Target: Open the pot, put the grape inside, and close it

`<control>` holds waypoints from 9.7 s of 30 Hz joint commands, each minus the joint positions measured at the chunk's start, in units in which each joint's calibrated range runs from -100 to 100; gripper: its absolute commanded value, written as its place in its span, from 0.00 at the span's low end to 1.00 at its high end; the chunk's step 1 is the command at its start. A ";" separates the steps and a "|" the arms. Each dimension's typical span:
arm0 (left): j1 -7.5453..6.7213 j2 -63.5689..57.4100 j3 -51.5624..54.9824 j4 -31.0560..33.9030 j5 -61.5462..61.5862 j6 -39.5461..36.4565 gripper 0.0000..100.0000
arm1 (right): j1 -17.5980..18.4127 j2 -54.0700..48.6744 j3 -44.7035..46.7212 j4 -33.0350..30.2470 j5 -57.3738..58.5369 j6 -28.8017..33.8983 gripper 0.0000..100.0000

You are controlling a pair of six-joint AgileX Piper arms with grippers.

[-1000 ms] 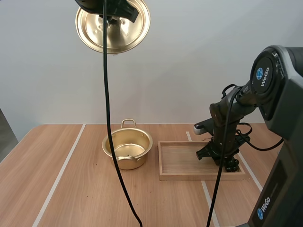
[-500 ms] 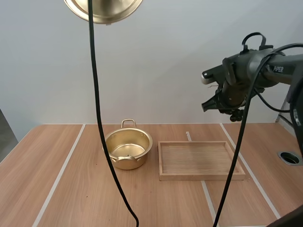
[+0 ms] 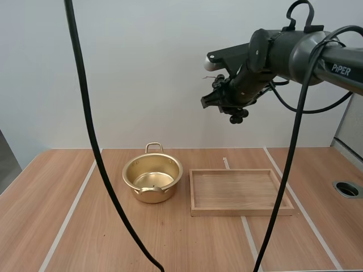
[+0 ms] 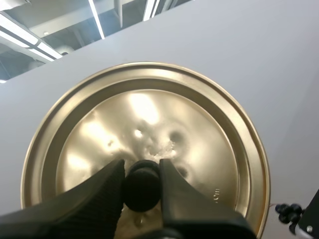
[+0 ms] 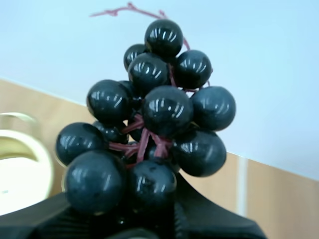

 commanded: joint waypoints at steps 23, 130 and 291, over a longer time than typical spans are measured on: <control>-0.14 -0.63 -3.24 -3.86 9.41 -2.05 0.00 | 16.52 10.83 -0.98 1.36 -4.00 -2.93 0.00; -0.14 -0.31 -3.24 0.26 10.95 -2.66 0.00 | 18.05 21.75 -10.35 -1.75 8.31 -4.60 1.00; -0.14 38.95 56.51 -0.44 -17.49 -2.45 1.00 | -7.51 -1.26 -10.35 7.39 8.07 0.22 0.00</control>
